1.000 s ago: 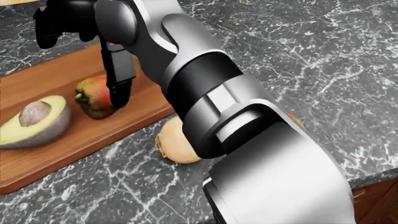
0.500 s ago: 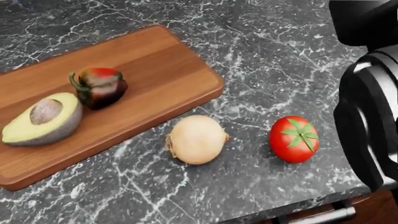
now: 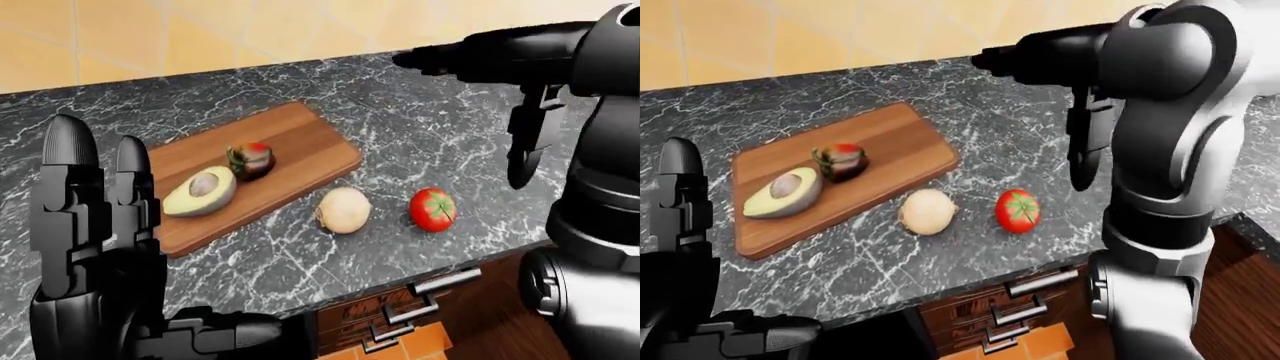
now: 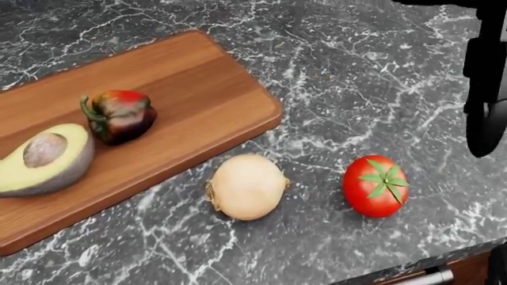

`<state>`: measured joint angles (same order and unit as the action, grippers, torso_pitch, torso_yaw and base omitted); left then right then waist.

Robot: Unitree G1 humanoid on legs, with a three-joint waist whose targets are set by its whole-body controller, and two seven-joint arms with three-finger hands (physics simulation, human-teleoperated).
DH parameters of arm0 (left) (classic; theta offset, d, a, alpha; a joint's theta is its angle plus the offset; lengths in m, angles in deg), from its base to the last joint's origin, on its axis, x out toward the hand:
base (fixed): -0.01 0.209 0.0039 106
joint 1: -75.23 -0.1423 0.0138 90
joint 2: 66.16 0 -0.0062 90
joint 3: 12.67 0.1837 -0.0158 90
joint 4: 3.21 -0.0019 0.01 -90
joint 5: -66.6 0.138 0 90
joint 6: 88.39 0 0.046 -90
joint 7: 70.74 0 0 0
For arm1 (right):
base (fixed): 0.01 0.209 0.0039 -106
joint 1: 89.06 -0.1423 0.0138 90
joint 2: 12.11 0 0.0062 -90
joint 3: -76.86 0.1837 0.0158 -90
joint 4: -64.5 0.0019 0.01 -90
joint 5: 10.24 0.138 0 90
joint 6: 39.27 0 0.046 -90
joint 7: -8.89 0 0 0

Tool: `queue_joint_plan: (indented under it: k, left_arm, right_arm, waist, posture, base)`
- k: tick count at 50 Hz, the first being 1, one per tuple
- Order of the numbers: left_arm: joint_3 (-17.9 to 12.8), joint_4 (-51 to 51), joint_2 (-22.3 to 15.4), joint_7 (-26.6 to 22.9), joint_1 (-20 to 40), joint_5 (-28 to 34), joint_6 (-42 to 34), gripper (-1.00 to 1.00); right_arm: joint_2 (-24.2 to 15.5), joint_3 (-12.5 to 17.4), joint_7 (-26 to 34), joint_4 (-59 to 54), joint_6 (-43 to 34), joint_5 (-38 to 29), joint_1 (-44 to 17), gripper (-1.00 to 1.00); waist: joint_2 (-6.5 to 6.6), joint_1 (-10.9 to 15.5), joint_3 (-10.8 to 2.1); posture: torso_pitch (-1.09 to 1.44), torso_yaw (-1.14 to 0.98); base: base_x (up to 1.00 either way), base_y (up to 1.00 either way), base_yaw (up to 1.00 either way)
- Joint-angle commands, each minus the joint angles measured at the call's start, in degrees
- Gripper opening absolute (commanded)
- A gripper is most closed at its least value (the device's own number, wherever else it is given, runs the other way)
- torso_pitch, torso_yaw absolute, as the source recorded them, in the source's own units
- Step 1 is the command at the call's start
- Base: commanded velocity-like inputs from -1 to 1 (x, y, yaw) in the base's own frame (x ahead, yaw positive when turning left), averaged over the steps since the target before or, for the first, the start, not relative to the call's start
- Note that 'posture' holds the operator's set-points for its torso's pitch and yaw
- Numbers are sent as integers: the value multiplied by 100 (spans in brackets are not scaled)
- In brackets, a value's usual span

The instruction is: Place the avocado, onion, tomato and bell pepper on the cutting board.

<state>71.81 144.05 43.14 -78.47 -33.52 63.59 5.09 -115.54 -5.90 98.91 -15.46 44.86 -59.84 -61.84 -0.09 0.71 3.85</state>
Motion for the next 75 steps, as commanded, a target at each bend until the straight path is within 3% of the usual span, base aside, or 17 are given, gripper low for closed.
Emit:
queue_joint_plan:
  k: [1,7,10,20,34,35,37,52,55,60,64,68,75]
  left_arm:
    - [21,195,-12,12,22,11,159,100]
    - [39,194,-25,29,28,25,153,100]
    - [37,199,-29,36,23,22,156,100]
    - [54,186,-39,44,24,31,160,100]
    - [50,171,-37,30,10,13,179,100]
    - [52,164,-37,29,10,19,184,100]
    - [55,167,-37,27,4,16,186,100]
    - [62,154,-41,33,10,28,196,100]
    - [74,151,-41,31,-3,35,211,100]
    - [90,149,-41,31,-17,47,226,100]
    - [97,144,-43,35,-24,47,233,100]
    - [72,168,-39,31,-17,33,209,100]
    - [13,230,-42,38,26,-11,115,100]
  right_arm:
    - [-41,56,236,468,-283,122,112,100]
    - [411,-60,-176,974,-169,-20,1315,100]
    - [608,-95,-377,1029,-105,-101,1559,100]
    - [757,-88,-858,989,111,-224,2007,100]
    - [766,-52,-776,1104,238,-249,2282,100]
    - [776,-48,-753,1102,222,-244,2280,69]
    - [751,-26,-781,1051,274,-227,2309,-100]
    - [733,8,-986,953,378,-258,2414,-100]
    - [656,14,-945,855,334,-224,2081,-100]
    - [361,-80,-741,257,121,-56,452,-100]
    - [450,-271,-888,-480,92,-2,-628,-100]
    - [762,-460,-1569,-1628,379,-69,-1305,-100]
    - [1405,-699,-3496,-5056,1279,80,-3094,-100]
  waist:
    - [-15,8,-112]
    - [-12,-30,-148]
    - [-9,-39,-180]
    - [0,-27,-211]
    - [-7,-41,-261]
    - [-4,-43,-263]
    - [1,-46,-266]
    - [11,-54,-284]
    - [11,-55,-289]
    - [39,-68,-260]
    - [77,-83,-213]
    - [83,-101,-194]
    - [121,-108,-208]
  posture:
    - [0,0]
    - [0,0]
    - [0,0]
    - [0,0]
    - [0,0]
    - [0,0]
    - [0,0]
    - [0,0]
    - [0,0]
    - [0,0]
    - [0,0]
    - [0,0]
    - [0,0]
  base:
    - [0,0,0]
    - [0,0,0]
    - [0,0,0]
    - [0,0,0]
    - [0,0,0]
    - [0,0,0]
    - [0,0,0]
    - [0,0,0]
    - [0,0,0]
    - [0,0,0]
    - [0,0,0]
    - [0,0,0]
    - [0,0,0]
